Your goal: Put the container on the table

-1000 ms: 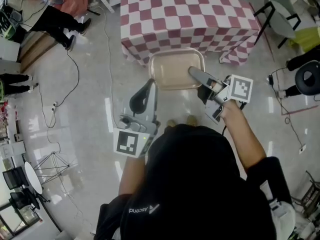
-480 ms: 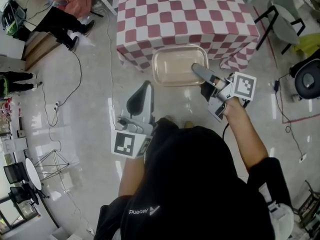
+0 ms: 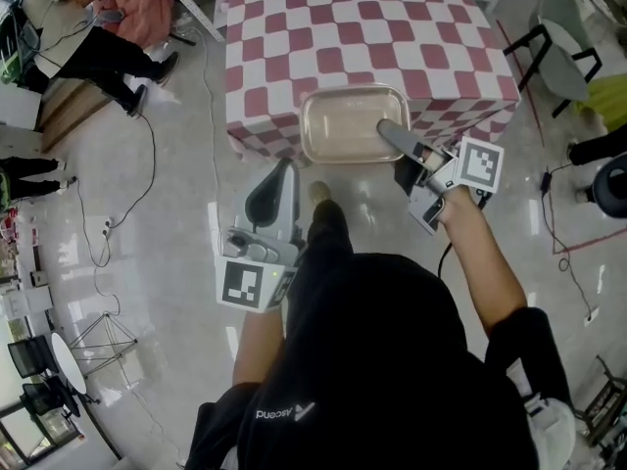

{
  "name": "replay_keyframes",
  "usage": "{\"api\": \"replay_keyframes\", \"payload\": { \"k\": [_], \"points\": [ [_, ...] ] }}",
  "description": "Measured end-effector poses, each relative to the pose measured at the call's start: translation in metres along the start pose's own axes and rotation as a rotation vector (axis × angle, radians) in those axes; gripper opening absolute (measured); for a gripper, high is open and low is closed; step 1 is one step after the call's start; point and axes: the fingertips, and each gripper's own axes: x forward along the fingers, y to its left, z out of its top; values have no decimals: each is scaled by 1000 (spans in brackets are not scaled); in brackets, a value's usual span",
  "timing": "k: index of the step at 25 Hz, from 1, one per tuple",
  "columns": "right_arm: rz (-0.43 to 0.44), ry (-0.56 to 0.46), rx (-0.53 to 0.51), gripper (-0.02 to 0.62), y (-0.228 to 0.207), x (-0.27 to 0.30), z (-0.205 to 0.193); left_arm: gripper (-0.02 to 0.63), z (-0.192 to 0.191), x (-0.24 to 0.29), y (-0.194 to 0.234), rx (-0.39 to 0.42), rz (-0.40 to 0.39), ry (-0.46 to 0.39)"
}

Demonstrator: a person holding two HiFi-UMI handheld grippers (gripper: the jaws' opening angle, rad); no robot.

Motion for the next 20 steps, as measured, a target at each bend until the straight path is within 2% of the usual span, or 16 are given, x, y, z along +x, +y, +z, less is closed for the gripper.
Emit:
{"api": "replay_keyframes", "payload": {
  "k": [6,13,20],
  "points": [
    [-48,-35,1,215,-29,91,77,9,-7,83,91,18,-45,-5],
    [-129,-65,-28,215,-74,206,170,9,-28,178,210,-10,-103,8],
    [-232,-71,-35,215,-119,264,220,9,-48,223,269,-43,-155,28]
  ]
}}
